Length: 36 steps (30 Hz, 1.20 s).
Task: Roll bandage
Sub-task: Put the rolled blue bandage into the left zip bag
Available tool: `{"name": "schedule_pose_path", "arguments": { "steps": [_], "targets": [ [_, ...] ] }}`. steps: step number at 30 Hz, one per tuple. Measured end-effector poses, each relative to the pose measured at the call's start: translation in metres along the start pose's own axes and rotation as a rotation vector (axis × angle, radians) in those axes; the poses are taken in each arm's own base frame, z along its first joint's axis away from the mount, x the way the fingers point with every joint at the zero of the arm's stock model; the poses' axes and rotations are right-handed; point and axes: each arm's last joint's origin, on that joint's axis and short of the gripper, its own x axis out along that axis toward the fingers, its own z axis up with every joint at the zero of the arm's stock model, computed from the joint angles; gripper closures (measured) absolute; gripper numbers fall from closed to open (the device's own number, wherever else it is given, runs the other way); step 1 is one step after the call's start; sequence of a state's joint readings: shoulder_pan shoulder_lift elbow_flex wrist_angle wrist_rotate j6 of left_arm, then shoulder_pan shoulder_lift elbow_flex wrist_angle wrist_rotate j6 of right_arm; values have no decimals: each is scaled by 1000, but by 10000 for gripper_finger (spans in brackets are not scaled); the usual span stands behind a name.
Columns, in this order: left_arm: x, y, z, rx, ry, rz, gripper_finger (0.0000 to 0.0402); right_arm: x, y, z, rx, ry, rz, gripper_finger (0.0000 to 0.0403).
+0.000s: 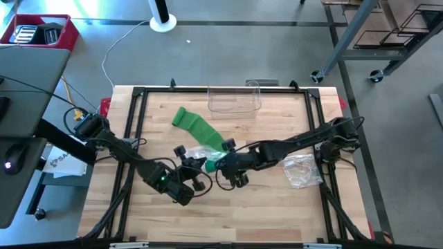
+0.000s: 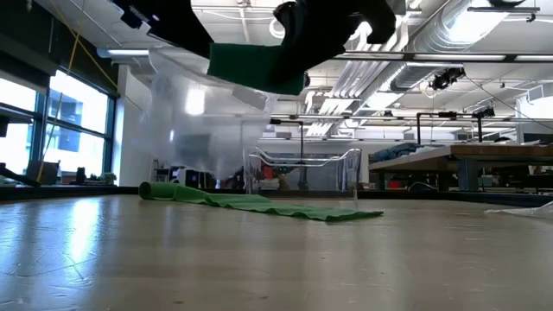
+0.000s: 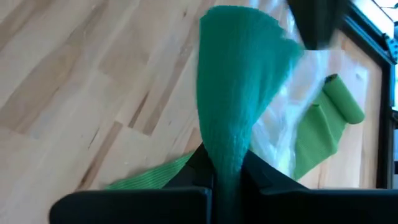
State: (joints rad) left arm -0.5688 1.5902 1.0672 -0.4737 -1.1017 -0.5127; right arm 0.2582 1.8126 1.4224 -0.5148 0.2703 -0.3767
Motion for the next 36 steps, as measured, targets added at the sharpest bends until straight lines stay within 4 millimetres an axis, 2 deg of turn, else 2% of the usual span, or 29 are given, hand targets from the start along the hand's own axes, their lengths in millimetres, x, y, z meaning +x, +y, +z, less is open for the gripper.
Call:
{"name": "schedule_pose_path", "arguments": {
  "steps": [10, 24, 28, 36],
  "targets": [
    [4, -3, -1, 25, 13, -14, 401, 0, 4, 1, 16, 2, -1, 391],
    [4, -13, 6, 55, -41, -60, 401, 7, -25, -24, 284, 136, 1, 391],
    [7, -12, 6, 34, -36, -50, 401, 7, -26, -20, 284, 94, -4, 391],
    [13, -9, 6, 6, -20, -33, 401, 4, -14, -8, 281, 16, 52, 391]
  ]
}}
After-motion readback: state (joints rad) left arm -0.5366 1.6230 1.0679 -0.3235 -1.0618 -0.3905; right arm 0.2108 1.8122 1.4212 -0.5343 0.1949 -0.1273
